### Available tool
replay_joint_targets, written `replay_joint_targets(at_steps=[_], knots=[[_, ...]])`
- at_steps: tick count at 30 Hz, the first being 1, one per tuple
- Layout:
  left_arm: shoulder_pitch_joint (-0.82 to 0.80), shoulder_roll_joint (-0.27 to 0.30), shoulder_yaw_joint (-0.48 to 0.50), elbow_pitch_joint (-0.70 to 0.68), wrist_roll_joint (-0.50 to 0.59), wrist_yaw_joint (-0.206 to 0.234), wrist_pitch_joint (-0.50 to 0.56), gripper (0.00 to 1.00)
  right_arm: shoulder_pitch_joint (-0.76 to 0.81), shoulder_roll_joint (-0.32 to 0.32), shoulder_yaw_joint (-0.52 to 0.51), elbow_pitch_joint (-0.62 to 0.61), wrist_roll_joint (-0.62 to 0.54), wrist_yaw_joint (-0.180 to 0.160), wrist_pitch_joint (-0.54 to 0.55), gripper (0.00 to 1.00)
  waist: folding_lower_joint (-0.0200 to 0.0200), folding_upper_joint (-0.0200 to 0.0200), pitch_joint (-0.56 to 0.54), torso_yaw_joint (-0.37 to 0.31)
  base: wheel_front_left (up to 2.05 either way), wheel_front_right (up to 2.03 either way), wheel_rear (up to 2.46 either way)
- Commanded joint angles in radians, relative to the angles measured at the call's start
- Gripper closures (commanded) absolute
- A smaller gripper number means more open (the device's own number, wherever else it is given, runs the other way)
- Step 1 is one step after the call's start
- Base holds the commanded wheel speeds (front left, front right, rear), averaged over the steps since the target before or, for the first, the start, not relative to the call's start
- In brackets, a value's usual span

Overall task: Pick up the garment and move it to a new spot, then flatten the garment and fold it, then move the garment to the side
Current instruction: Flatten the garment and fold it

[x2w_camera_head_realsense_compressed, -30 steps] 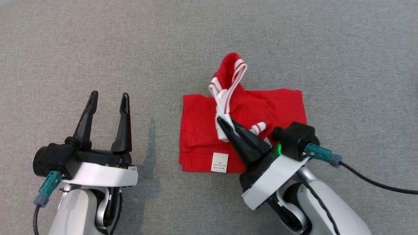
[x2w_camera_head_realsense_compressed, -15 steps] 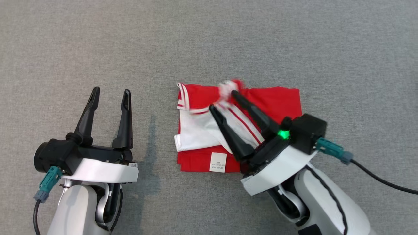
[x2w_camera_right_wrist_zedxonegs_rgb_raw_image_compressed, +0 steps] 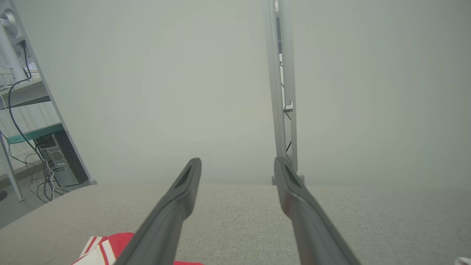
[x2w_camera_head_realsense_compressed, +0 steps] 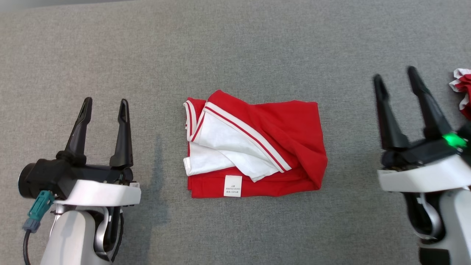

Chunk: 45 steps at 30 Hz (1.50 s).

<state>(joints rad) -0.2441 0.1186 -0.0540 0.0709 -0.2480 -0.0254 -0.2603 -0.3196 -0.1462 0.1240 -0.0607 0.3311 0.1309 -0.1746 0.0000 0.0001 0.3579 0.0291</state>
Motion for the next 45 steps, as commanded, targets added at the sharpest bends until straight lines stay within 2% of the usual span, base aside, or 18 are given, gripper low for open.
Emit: replay_joint_targets(at_steps=[1,6,21,25,26,27,31,32,45], knots=[[0.012,0.008,0.005,-0.004,0.0,0.003,-0.004,0.0,0.017,-0.009,-0.014,-0.005,-0.006,0.0,0.007,0.0,0.0,-0.0001,-0.007,-0.004,0.0,0.0,0.0],[0.041,0.018,0.013,-0.006,-0.005,0.01,-0.003,0.0,0.095,-0.035,-0.097,-0.002,-0.021,0.0,0.03,0.0,0.0,-0.0001,-0.035,-0.012,0.0,0.0,0.0],[0.074,0.028,-0.004,-0.06,-0.003,0.028,0.032,0.0,0.149,-0.03,-0.106,0.005,0.004,0.0,0.042,0.0,0.0,-0.0001,-0.062,-0.017,0.0,0.0,0.0],[0.066,0.025,-0.016,-0.075,-0.001,0.033,0.037,0.0,0.106,-0.061,-0.089,0.042,0.013,0.0,0.051,0.0,0.0,-0.0001,-0.052,-0.006,0.0,0.0,0.0],[0.057,0.021,-0.024,-0.079,-0.001,0.03,0.037,0.0,0.079,-0.086,-0.059,0.077,0.021,0.0,0.06,0.85,0.0,-0.0001,-0.041,0.006,0.0,0.0,0.0],[0.052,0.019,-0.028,-0.08,-0.001,0.028,0.037,0.0,0.061,-0.096,-0.041,0.094,0.026,0.0,0.061,1.0,0.0,-0.0001,-0.036,0.014,0.0,0.0,0.0],[0.031,0.008,-0.047,-0.076,-0.004,0.023,0.031,0.0,-0.029,-0.132,0.065,0.165,0.045,0.0,0.064,1.0,0.0,-0.0001,-0.01,0.046,0.0,0.0,0.0],[0.031,0.008,-0.047,-0.076,-0.004,0.023,0.031,0.0,-0.029,-0.132,0.065,0.165,0.045,0.0,0.064,1.0,0.0,-0.0001,-0.01,0.046,0.0,0.0,0.0],[-0.04,-0.026,-0.096,-0.023,-0.019,0.003,0.004,0.0,-0.293,-0.181,0.492,0.402,0.169,0.0,0.057,1.0,0.0,-0.0001,0.046,0.132,0.0,0.0,0.0]])
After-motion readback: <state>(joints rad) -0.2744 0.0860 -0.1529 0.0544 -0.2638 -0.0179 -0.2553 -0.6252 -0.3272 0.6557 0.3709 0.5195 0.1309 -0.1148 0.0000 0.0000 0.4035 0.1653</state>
